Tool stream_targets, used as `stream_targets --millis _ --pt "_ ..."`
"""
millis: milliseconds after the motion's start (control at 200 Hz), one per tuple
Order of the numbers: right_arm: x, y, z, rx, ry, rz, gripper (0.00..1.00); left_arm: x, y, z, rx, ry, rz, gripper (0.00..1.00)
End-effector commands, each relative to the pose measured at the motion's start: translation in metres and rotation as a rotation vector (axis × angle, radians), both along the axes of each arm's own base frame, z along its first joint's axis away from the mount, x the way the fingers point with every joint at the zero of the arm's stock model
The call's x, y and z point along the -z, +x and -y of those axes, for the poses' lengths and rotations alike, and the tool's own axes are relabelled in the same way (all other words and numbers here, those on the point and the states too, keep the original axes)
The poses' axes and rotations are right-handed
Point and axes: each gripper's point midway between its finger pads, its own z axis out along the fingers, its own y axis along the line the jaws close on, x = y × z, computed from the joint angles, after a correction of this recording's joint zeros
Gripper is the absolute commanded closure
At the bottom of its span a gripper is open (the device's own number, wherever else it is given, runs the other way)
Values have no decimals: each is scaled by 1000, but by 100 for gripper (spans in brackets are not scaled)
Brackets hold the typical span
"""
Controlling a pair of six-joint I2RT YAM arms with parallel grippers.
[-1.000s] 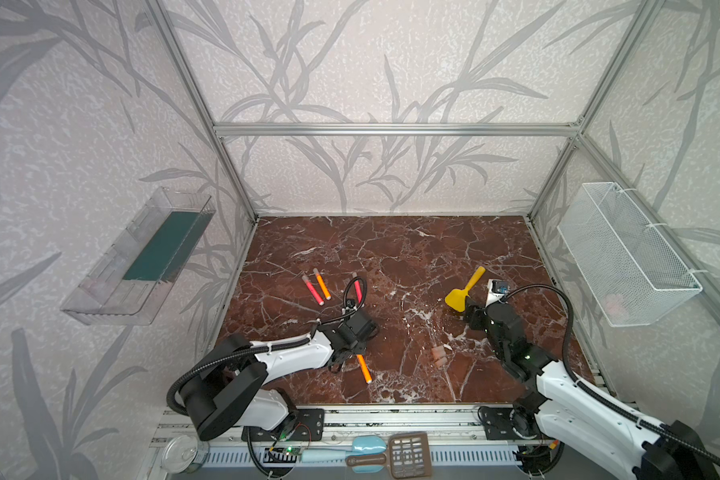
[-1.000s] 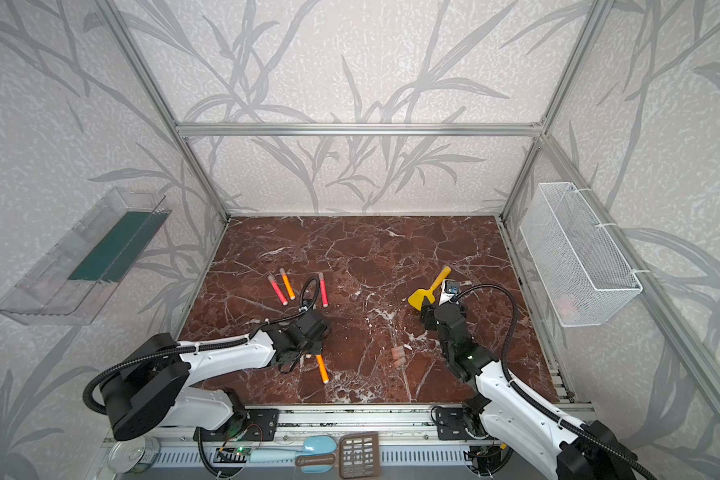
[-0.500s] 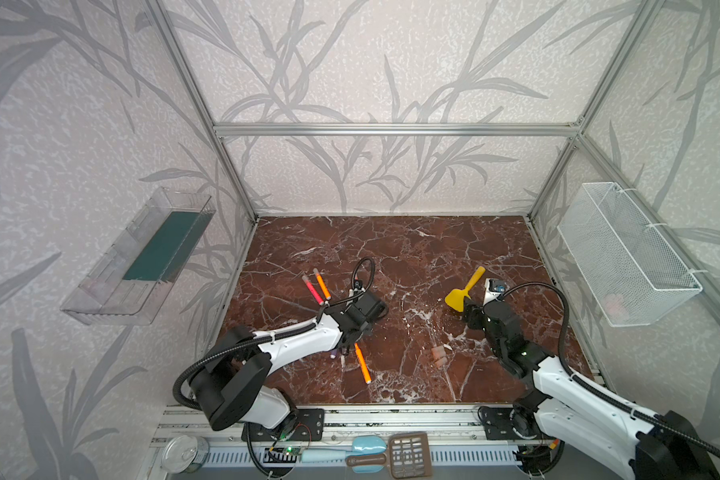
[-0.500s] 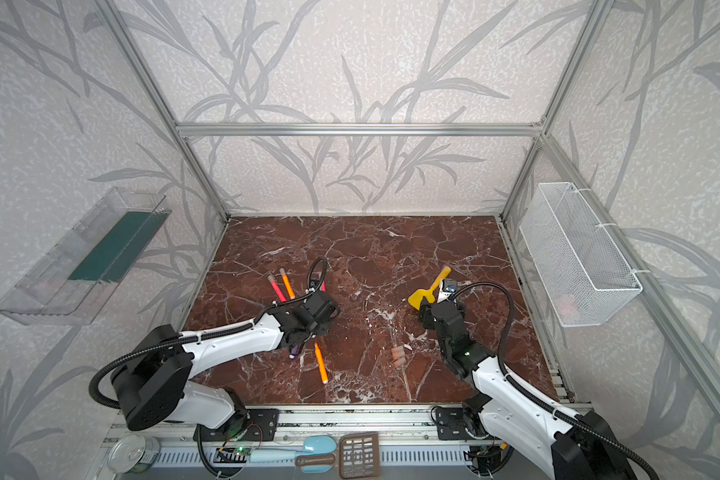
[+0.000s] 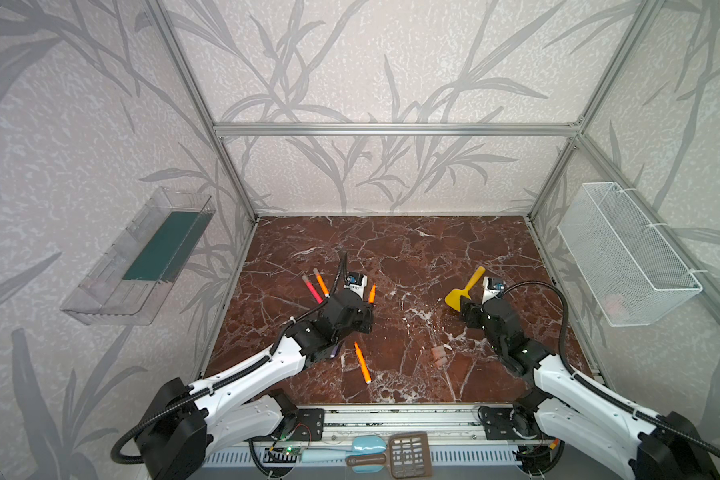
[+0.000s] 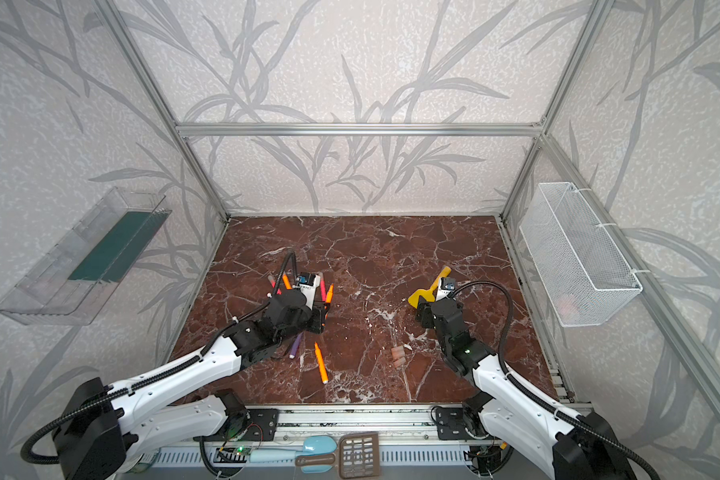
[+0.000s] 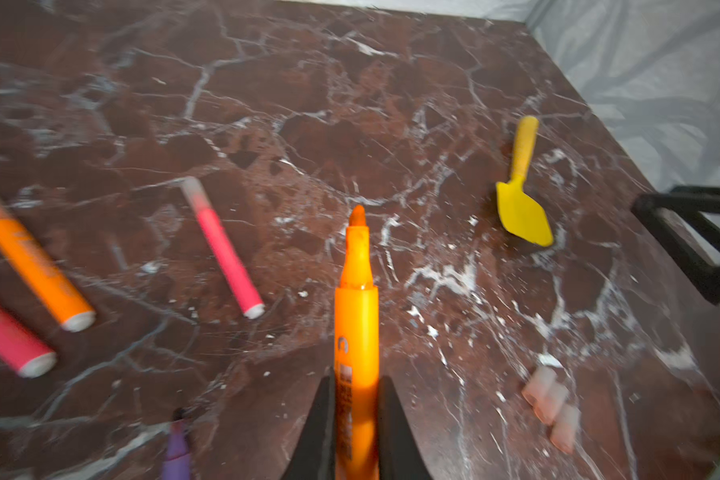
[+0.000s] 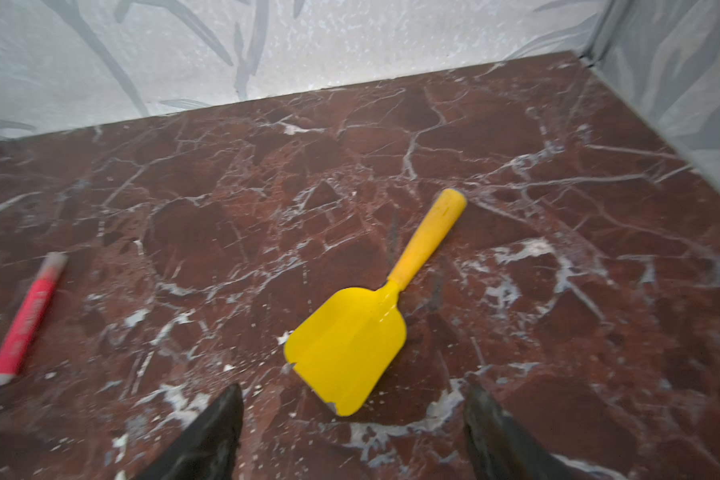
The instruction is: Insert the pens into the pen caps
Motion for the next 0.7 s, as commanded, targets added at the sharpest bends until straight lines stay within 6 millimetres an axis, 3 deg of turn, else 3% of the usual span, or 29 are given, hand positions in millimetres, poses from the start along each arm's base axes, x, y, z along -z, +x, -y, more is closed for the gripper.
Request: stream_targets --millis 0,110,295,700 --pt "-23 -17 -45 -201 267 -8 19 -24 -13 37 199 -142 67 100" --pt "-43 -37 -80 -353 447 6 19 -21 -19 51 271 -177 64 100" --pt "-65 -59 -115 -473 543 36 21 -19 -29 71 364 -200 57 100" --pt "-53 -55 -169 -566 634 -92 33 -9 -46 102 457 -183 90 100"
